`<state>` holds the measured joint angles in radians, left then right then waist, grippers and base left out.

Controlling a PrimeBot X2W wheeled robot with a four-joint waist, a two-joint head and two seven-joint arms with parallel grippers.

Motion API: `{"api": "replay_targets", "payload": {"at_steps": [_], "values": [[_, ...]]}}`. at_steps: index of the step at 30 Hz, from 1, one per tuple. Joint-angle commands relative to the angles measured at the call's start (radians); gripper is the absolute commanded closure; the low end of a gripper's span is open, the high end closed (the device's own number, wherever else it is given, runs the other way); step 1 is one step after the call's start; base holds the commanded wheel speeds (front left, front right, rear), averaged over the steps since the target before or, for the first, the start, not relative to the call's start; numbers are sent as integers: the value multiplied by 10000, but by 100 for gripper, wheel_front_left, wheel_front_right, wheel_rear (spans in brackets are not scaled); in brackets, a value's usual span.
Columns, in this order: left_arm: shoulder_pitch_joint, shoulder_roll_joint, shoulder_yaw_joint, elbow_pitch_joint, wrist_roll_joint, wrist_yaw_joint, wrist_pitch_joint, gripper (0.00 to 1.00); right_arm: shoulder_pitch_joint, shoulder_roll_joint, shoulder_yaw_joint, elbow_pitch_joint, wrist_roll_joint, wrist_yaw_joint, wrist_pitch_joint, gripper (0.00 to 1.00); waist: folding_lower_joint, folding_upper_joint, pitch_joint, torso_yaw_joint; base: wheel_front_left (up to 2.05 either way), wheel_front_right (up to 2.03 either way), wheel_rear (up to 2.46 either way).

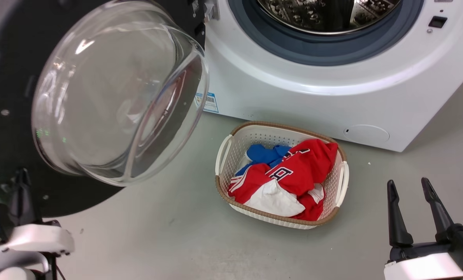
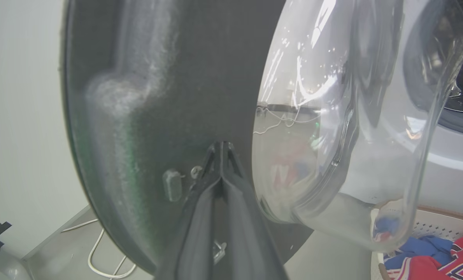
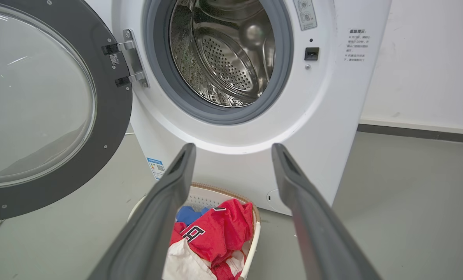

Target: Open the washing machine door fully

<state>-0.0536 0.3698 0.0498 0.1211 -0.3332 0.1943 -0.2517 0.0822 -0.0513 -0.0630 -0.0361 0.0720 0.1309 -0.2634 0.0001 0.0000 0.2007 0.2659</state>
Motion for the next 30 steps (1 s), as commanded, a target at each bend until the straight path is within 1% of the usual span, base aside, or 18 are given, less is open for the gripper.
{"api": "replay_targets", "payload": {"at_steps": [1, 6, 8, 12, 26, 30], "values": [[-259, 135, 145, 145, -22, 31, -66, 100, -151, 21, 11, -58, -72, -2, -18, 0, -1, 0, 116, -29, 0, 0, 0], [-890, 285, 736, 905, -363, -34, -120, 100, -356, 21, 1, -97, -262, -2, -18, 0, -1, 0, 448, -144, 0, 0, 0], [-1118, 467, 1060, 1250, -497, -133, -130, 100, -414, 21, -22, -108, -309, -2, -18, 0, -1, 0, 572, -203, 0, 0, 0], [-1517, 622, 1595, 1812, -669, -410, -141, 100, -475, 21, -45, -114, -346, -2, -18, 0, -1, 0, 735, -295, 0, 0, 0], [-2673, 849, 2493, 3606, -274, -1393, -137, 100, -730, 21, -3, 19, -441, -2, -18, 0, -1, 0, 908, -497, 0, 0, 0], [-2856, 798, 2705, 3954, -21, -1670, -137, 100, -750, 21, -62, 74, -413, -2, -18, 0, -1, 0, 825, -574, 0, 0, 0]]}}
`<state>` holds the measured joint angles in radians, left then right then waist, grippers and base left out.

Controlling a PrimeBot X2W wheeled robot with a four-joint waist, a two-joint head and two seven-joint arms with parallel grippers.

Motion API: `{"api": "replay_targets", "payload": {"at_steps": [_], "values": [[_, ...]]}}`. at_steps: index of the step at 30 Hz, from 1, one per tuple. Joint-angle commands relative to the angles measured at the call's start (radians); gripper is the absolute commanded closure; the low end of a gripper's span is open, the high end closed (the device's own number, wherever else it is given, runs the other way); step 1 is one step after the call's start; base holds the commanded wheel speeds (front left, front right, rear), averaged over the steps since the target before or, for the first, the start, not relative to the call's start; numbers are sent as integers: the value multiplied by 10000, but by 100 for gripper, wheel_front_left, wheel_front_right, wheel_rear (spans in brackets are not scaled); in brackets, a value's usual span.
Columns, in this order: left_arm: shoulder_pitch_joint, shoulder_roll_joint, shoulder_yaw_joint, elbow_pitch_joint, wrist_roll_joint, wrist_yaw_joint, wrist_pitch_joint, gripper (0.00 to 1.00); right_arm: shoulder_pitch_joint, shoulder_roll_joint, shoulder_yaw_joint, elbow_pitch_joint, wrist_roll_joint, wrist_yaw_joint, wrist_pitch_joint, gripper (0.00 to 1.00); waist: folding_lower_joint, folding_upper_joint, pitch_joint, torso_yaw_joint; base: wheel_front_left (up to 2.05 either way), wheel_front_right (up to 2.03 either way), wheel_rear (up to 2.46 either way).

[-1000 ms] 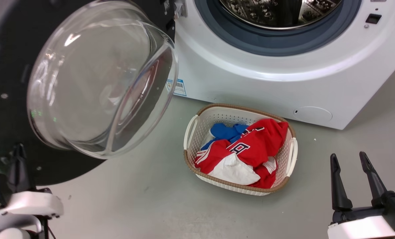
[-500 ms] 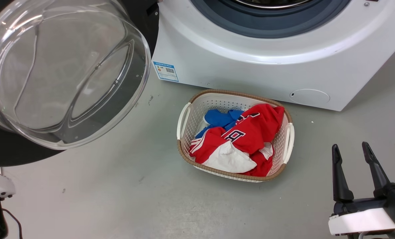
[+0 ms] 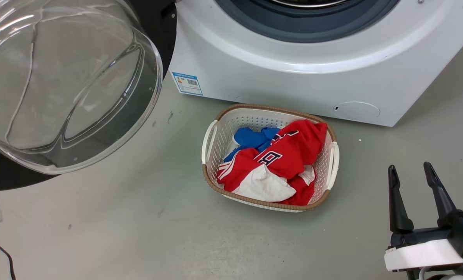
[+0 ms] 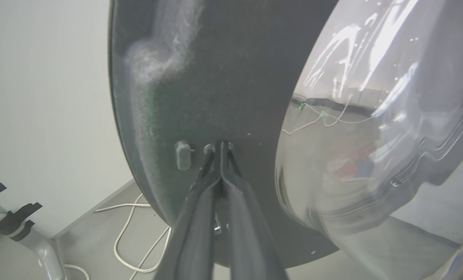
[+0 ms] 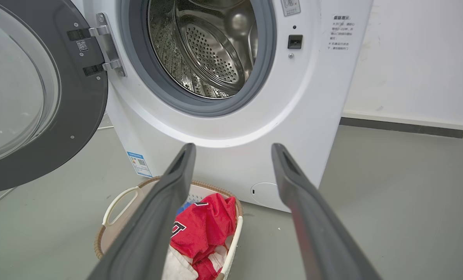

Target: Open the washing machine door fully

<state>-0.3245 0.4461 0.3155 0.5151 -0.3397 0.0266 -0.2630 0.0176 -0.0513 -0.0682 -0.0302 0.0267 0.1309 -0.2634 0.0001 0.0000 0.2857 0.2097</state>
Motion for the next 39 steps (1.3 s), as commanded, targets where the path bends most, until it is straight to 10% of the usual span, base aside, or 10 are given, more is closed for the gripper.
{"api": "replay_targets", "payload": {"at_steps": [1, 16, 18, 39], "values": [[-159, 15, 106, 66, 106, -59, -24, 100, -75, 21, -11, 35, 55, -2, -18, 0, -1, 0, -71, -30, 0, 0, 0], [1222, -1119, 562, -1630, 1692, -835, -25, 100, 533, 21, -101, 196, 493, -2, -18, 0, -1, 0, -1575, -208, 0, 0, 0], [1454, -1312, 461, -2098, 1927, -837, -25, 0, 611, 21, -92, 162, 527, -2, -18, 0, -1, 0, -1770, -233, 0, 0, 0], [3324, -3116, -1694, -5440, 2787, -1009, -26, 0, 1211, 20, -146, -1069, 656, -2, -18, 0, -1, 0, -2648, -795, 0, 0, 0]]}}
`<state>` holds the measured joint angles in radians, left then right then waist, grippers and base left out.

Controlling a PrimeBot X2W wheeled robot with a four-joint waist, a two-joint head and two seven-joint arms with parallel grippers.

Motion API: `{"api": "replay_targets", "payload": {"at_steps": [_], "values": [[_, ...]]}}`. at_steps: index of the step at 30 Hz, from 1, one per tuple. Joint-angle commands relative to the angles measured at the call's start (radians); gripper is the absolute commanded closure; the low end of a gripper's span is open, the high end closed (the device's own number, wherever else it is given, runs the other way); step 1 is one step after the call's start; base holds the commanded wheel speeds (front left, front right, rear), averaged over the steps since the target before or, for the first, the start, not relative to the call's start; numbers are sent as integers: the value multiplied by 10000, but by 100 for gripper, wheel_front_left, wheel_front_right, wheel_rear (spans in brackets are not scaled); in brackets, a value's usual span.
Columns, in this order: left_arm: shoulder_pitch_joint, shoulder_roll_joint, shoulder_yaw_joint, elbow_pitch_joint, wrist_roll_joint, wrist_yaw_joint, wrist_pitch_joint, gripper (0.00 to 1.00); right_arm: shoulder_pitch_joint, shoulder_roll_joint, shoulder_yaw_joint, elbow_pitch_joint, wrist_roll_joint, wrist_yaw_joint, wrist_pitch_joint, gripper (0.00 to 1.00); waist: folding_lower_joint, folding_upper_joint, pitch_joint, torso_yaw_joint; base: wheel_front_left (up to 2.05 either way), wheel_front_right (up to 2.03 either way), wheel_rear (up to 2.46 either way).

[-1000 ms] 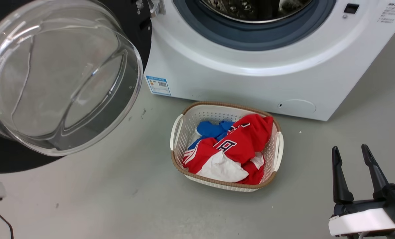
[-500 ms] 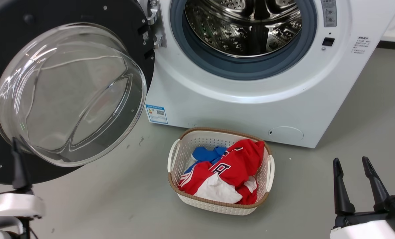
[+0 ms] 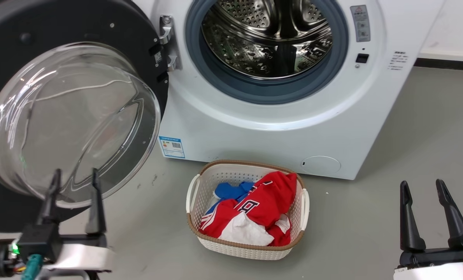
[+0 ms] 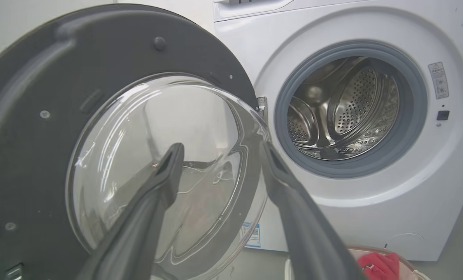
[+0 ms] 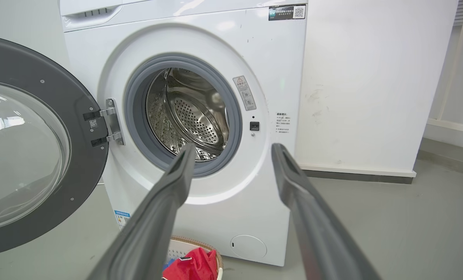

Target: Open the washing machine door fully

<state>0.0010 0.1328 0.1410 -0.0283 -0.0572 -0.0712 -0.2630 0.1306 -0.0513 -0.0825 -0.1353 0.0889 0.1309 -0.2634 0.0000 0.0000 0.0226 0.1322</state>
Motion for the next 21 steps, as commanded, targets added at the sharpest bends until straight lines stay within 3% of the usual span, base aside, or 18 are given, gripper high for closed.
{"api": "replay_targets", "payload": {"at_steps": [1, 21], "values": [[113, -58, -38, -47, -65, -46, -26, 0, 90, 21, 23, -61, 35, -2, -18, 0, 0, 0, -42, -84, 0, 0, 0], [846, -623, -928, 868, -113, 173, -26, 0, 801, 20, 226, 239, 486, -2, -18, 0, 0, 0, -402, -1072, 0, 0, 0]]}}
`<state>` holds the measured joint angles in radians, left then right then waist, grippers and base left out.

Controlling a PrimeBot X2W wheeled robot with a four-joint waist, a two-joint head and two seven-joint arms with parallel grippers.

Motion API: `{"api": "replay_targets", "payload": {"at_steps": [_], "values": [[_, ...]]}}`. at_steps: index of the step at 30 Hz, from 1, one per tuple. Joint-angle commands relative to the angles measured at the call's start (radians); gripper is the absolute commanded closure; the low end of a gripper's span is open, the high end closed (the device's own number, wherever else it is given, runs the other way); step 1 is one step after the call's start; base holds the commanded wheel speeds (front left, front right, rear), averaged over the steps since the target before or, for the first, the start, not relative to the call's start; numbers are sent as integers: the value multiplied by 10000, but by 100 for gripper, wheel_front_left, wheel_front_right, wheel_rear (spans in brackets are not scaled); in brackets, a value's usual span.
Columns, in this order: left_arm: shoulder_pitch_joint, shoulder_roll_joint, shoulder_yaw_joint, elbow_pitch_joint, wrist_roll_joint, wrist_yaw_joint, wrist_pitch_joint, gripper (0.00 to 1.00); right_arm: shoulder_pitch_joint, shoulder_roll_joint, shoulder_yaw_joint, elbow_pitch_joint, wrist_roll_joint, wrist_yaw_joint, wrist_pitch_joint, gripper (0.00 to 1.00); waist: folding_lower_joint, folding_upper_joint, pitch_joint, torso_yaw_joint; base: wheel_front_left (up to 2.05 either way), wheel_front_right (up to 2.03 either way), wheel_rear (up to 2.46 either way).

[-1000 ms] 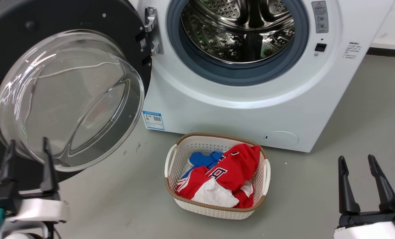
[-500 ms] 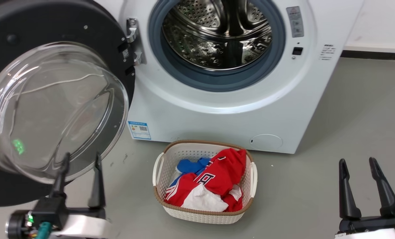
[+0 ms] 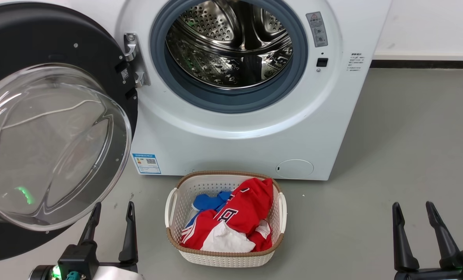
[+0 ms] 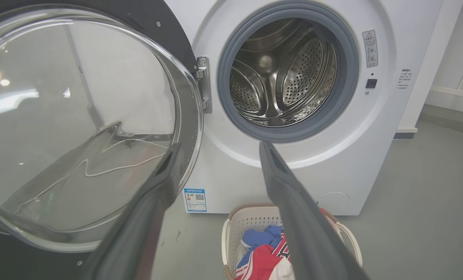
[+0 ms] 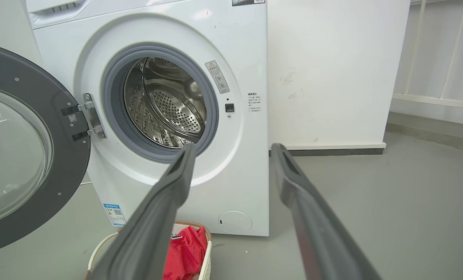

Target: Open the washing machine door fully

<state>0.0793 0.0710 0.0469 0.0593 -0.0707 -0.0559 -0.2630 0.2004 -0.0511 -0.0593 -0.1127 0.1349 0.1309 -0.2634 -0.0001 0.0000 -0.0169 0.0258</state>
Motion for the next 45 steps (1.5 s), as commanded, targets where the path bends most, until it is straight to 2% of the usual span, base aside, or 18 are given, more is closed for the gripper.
{"api": "replay_targets", "payload": {"at_steps": [1, 14, 15, 20, 45], "values": [[64, 0, 31, 44, 8, -5, -26, 0, 112, 19, -3, 43, 60, -2, -18, 0, 1, 0, -20, -32, 0, 0, 0], [187, -41, -80, 395, 239, -64, -26, 0, 225, 18, -14, 345, 240, -2, -18, 0, 1, 0, -198, -93, 0, 0, 0], [88, -37, -74, 409, 230, -62, 1, 100, 145, 0, -1, 339, 167, 0, 0, 100, 1, 0, -199, -94, 0, 0, 0], [175, -126, -33, 876, 32, -69, 142, 100, 136, -2, 49, 736, 359, 0, 38, 100, 1, 0, -198, -97, 0, 0, 0], [-483, -147, 175, 1150, -4823, -288, 1270, 100, -903, -259, 190, 1602, 5170, 0, 950, 100, 1, 0, -117, -130, 0, 0, 0]]}}
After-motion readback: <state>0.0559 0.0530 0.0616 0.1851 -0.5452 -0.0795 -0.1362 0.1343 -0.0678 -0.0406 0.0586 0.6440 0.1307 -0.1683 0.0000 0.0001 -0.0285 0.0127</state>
